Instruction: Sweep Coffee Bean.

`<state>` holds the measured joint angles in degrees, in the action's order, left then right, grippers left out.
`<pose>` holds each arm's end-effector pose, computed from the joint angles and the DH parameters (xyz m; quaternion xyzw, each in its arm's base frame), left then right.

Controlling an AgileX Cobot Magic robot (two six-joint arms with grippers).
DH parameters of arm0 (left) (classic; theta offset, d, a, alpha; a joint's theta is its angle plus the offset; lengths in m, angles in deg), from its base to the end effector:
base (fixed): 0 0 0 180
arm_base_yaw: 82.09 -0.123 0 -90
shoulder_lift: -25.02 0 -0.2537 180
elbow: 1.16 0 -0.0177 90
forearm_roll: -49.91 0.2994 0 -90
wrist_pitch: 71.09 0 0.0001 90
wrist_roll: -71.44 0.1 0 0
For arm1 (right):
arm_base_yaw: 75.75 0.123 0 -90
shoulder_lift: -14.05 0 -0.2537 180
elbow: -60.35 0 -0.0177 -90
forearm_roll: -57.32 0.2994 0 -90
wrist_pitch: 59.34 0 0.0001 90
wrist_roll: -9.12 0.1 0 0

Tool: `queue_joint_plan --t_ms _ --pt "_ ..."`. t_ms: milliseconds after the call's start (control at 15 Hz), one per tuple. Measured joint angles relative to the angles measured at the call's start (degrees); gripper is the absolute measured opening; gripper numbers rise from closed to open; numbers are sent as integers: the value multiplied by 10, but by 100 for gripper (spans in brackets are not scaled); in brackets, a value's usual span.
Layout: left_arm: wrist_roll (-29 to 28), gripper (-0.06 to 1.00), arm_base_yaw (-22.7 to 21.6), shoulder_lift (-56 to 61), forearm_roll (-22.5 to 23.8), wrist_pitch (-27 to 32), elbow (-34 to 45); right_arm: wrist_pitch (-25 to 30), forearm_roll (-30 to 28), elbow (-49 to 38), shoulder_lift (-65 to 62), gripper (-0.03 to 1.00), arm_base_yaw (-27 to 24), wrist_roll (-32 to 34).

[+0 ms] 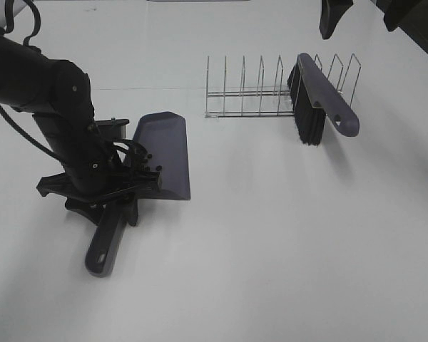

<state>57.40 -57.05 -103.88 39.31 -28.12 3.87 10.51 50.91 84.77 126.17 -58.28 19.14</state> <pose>0.3511 -0.1779 0.0264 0.0298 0.9971 -0.0700 0.0037 0.4153 0.1197 0.2959 -0.0723 0.9767 -0.0075 0.2019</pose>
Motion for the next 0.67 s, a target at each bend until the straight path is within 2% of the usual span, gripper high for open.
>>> queue_joint_plan --t_ms 67,133,333,467,667 --pt "6 63 0 0 0 6 -6 0 0 -17 -18 73 0 1" --pt "19 67 0 0 2 25 -17 0 0 -36 -38 73 0 1" --pt "45 68 0 0 7 93 -67 0 0 -97 -97 73 0 3" --pt "53 69 0 16 26 160 -122 0 4 -153 -151 73 0 10" --pt "54 69 0 88 60 211 -189 0 22 -251 -244 73 0 11"
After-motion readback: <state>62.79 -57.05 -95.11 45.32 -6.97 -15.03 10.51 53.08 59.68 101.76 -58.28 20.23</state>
